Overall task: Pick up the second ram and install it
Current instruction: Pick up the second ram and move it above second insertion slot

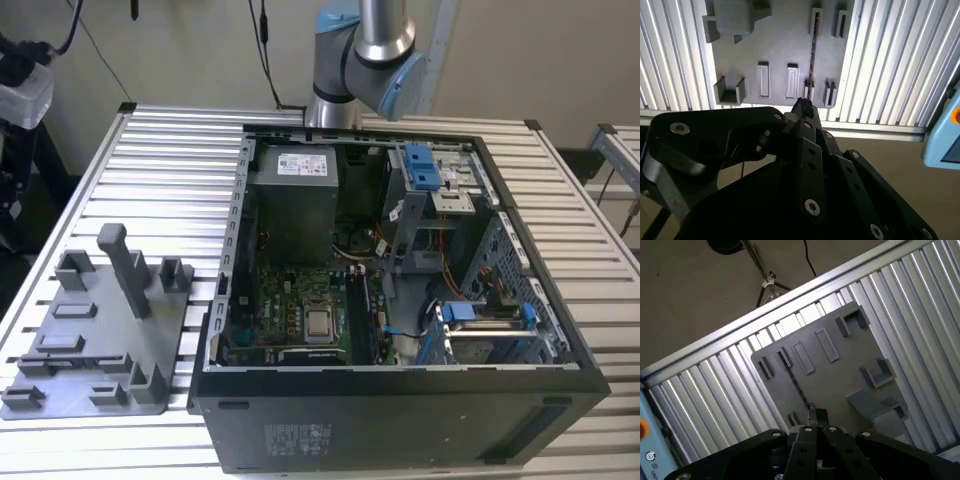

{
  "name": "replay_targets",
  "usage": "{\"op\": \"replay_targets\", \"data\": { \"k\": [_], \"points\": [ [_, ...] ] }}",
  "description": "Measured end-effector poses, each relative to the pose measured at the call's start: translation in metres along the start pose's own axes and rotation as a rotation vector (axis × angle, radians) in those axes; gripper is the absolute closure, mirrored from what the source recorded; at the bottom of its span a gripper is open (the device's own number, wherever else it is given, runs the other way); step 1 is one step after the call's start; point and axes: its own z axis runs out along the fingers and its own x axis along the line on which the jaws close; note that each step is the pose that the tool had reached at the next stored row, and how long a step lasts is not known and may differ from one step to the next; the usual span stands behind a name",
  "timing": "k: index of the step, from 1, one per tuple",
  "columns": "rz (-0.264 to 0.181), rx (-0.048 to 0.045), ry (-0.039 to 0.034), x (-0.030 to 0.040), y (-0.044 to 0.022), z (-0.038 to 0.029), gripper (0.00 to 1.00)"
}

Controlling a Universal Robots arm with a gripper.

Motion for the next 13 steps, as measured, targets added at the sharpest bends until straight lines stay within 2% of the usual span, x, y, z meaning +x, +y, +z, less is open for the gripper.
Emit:
{"op": "replay_targets", "data": {
  "k": [13],
  "points": [
    [-0.236, -0.0003, 0.0072, 0.0, 0.0, 0.0001, 0.89]
  ]
}}
